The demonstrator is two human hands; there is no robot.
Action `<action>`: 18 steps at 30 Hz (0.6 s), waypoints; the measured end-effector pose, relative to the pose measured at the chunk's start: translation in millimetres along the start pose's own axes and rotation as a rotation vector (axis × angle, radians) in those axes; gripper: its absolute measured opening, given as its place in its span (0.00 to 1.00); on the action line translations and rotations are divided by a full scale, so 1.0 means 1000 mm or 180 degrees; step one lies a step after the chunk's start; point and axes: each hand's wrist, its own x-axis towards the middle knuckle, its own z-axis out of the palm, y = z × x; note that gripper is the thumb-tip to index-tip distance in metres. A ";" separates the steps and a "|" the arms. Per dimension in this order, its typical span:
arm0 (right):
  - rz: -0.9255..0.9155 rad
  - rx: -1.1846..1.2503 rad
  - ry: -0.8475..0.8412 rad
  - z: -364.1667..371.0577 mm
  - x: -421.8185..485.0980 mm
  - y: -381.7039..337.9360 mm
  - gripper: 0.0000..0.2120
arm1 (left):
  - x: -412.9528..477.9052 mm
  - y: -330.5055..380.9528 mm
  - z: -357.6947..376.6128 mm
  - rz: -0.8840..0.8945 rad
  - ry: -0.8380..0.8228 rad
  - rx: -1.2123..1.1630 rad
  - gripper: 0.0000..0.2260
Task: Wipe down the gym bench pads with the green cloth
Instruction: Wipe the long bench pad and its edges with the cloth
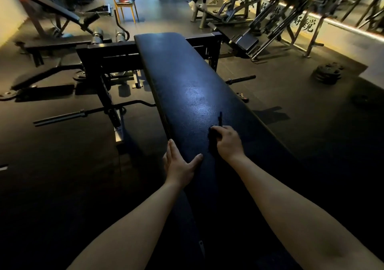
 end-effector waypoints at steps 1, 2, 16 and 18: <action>-0.0142 0.0132 -0.0143 0.002 -0.005 -0.008 0.18 | -0.001 0.000 0.000 -0.0003 -0.0006 0.0037 0.50; -0.0303 0.0210 -0.0300 0.005 -0.010 -0.018 0.19 | -0.002 0.002 -0.001 0.0014 -0.0020 0.0087 0.50; -0.0857 -0.0364 -0.0708 -0.018 -0.028 0.009 0.16 | -0.015 0.064 0.022 0.0561 -0.0092 0.1395 0.35; -0.0730 -0.0373 -0.0717 -0.030 -0.025 0.023 0.15 | -0.019 0.077 0.036 0.0541 -0.0248 0.1506 0.34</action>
